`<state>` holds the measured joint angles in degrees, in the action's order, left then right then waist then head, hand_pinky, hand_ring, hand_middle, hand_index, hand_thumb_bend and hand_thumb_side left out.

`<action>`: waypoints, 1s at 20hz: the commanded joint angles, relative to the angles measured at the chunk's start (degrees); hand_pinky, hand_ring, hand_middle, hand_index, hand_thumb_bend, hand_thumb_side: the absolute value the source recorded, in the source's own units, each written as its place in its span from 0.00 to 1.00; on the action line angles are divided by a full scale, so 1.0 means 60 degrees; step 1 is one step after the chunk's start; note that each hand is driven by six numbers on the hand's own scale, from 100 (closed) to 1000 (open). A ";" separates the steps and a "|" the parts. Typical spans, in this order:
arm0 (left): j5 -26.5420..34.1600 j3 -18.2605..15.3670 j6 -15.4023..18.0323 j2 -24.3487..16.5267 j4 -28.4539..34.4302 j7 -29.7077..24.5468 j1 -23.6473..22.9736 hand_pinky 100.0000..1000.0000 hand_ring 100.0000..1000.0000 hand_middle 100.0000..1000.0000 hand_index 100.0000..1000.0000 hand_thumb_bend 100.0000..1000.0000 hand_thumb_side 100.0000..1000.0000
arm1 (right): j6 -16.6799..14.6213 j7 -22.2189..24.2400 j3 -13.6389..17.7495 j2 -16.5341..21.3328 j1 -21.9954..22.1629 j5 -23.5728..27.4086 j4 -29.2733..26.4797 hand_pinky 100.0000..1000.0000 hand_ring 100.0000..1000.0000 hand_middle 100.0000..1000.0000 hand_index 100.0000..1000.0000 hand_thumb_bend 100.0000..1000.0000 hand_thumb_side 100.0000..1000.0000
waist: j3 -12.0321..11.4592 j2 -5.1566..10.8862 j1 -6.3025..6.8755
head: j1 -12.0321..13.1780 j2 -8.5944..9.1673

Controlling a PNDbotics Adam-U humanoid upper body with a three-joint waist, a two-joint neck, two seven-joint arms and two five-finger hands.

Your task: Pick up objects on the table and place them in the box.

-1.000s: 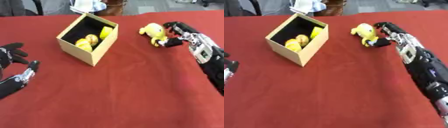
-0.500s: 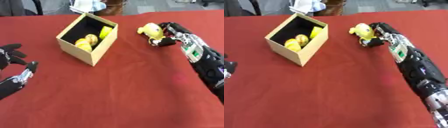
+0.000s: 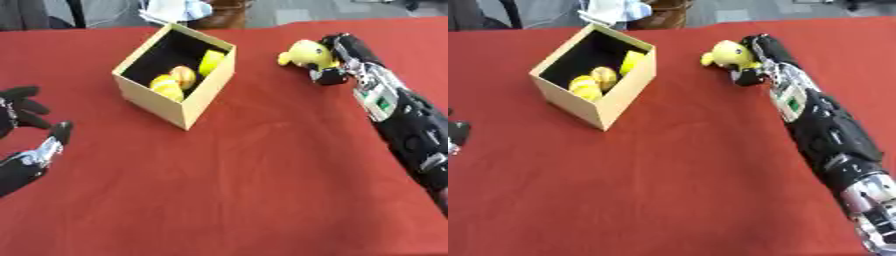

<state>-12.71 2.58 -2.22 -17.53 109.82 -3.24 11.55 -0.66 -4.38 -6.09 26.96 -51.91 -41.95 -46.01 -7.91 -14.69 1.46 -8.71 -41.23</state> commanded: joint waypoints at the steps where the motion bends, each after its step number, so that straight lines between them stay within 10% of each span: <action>1: 0.0025 -0.0051 0.0016 -0.0098 0.0131 0.0014 0.0040 0.64 0.49 0.52 0.79 0.38 0.28 | -0.0014 -0.0573 -0.0146 0.0267 -0.0168 0.0234 -0.0735 0.52 0.49 0.27 0.45 0.00 0.00 | 0.0018 0.0110 0.0082 | 0.0001 0.0023; 11: 0.0034 -0.0009 0.0031 -0.0129 0.0129 -0.0018 0.0019 0.64 0.49 0.52 0.79 0.38 0.28 | -0.0796 -0.0140 -0.1744 0.0146 -0.0814 0.1161 -0.2973 0.54 0.50 0.28 0.45 0.00 0.00 | 0.0006 0.0178 0.0048 | -0.0138 0.0015; 20: 0.0113 0.0127 0.0060 -0.0114 0.0145 -0.0153 0.0012 0.64 0.49 0.52 0.79 0.38 0.28 | -0.1719 0.1368 -0.2261 -0.1069 -0.1494 0.0357 -0.2265 0.60 0.56 0.36 0.55 0.01 0.08 | -0.0265 0.0365 0.0053 | -0.0473 -0.0033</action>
<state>-12.42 3.33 -1.97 -17.53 109.82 -3.98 11.27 -10.17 2.72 -19.80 20.92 -59.32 -38.72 -59.98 -9.49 -14.48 1.46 -11.18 -41.29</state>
